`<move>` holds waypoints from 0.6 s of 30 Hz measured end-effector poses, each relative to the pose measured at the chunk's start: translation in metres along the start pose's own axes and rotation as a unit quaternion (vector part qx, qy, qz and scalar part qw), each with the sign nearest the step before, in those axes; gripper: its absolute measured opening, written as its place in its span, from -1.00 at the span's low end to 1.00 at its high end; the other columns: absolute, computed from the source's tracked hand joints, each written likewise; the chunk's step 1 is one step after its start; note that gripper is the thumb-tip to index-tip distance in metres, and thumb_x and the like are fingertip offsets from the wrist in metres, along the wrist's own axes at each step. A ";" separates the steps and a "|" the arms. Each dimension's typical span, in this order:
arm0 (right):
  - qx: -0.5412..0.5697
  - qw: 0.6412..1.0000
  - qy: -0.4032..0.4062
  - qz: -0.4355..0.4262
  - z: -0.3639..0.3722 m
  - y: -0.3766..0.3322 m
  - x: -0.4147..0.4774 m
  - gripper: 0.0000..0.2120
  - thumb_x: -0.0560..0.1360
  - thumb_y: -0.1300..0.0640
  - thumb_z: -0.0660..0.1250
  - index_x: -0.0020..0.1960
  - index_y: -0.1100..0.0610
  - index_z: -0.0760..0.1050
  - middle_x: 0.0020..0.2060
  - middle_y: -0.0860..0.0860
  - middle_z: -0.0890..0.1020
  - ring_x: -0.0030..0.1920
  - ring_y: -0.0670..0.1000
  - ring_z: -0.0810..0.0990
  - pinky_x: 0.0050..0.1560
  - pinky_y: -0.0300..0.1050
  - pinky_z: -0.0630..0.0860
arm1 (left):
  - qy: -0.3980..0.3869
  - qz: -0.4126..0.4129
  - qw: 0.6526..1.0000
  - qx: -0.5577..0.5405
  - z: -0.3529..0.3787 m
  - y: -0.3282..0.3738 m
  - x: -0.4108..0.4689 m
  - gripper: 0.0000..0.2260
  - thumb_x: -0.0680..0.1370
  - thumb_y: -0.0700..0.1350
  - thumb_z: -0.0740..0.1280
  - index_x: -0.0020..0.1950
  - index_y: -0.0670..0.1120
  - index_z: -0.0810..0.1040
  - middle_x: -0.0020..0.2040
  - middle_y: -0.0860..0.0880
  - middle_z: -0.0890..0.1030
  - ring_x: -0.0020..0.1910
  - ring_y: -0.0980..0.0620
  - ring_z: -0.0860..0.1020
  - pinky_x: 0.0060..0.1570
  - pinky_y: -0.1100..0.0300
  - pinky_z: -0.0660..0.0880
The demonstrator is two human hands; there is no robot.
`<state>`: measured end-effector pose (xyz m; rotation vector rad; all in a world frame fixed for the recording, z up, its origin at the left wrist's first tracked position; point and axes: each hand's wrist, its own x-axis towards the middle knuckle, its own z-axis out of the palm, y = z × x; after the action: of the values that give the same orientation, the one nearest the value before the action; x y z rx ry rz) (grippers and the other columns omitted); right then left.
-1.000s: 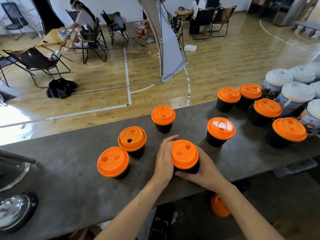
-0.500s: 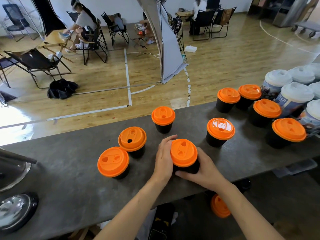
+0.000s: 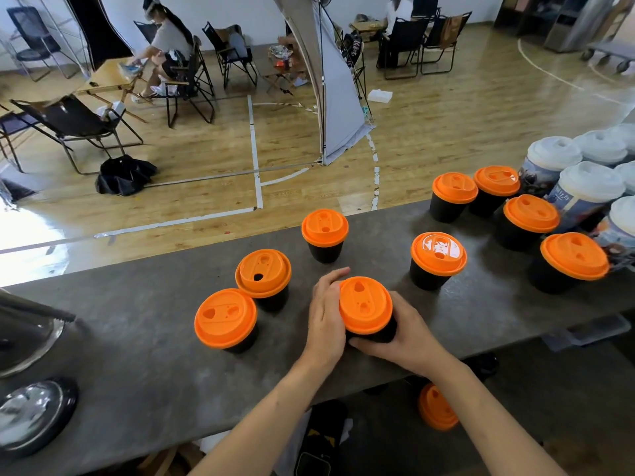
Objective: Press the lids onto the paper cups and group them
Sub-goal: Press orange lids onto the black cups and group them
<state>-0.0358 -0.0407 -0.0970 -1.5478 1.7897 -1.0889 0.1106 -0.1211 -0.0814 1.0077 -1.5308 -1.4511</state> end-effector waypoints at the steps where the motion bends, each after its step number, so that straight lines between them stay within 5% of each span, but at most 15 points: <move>1: -0.003 1.000 -0.001 0.007 0.001 0.000 0.000 -0.15 0.17 -0.45 0.58 0.36 -0.39 0.30 0.28 -0.28 0.52 0.33 -0.23 0.48 0.38 -0.06 0.44 | 0.014 0.003 1.000 -0.005 0.002 0.000 -0.003 -0.67 0.66 0.09 0.07 0.26 0.09 0.56 0.28 0.07 0.58 0.32 0.13 0.51 0.39 0.08 0.41; 4: -0.011 1.000 0.000 0.011 0.002 -0.003 -0.001 -0.17 0.15 -0.54 0.52 0.32 -0.39 0.30 0.26 -0.34 0.49 0.31 -0.28 0.46 0.36 -0.14 0.42 | 0.068 0.002 0.997 -0.022 0.009 -0.003 -0.016 -0.66 0.66 0.10 0.06 0.26 0.05 0.55 0.19 0.12 0.61 0.25 0.13 0.55 0.32 0.09 0.47; 6: -0.003 1.000 -0.002 0.000 0.000 -0.006 -0.001 -0.23 0.23 -0.41 0.59 0.34 -0.31 0.36 0.25 -0.32 0.53 0.32 -0.24 0.50 0.36 -0.08 0.47 | 0.087 0.002 0.996 -0.029 0.012 -0.005 -0.020 -0.64 0.66 0.13 0.06 0.26 0.04 0.55 0.18 0.12 0.61 0.24 0.15 0.56 0.29 0.13 0.48; 11: 0.005 1.000 -0.002 -0.009 -0.005 -0.007 -0.001 -0.27 0.28 -0.18 0.62 0.37 -0.23 0.41 0.26 -0.23 0.57 0.33 -0.15 0.52 0.38 0.08 0.48 | 0.003 0.003 1.000 -0.025 0.004 0.006 -0.001 -0.59 0.64 0.08 0.05 0.25 -0.02 0.61 0.26 -0.02 0.63 0.29 0.09 0.57 0.31 0.20 0.45; 18: 0.009 1.000 -0.002 0.017 0.001 -0.005 -0.002 -0.08 0.16 -0.49 0.56 0.41 -0.25 0.33 0.31 -0.23 0.53 0.35 -0.20 0.49 0.41 0.06 0.45 | 0.052 0.005 0.998 -0.031 0.012 0.000 -0.017 -0.63 0.66 0.08 0.05 0.24 -0.01 0.58 0.12 0.16 0.64 0.20 0.18 0.58 0.17 0.37 0.46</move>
<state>-0.0324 -0.0390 -0.0935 -1.5028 1.7932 -1.0814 0.1062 -0.1011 -0.0826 1.0215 -1.4048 -1.4089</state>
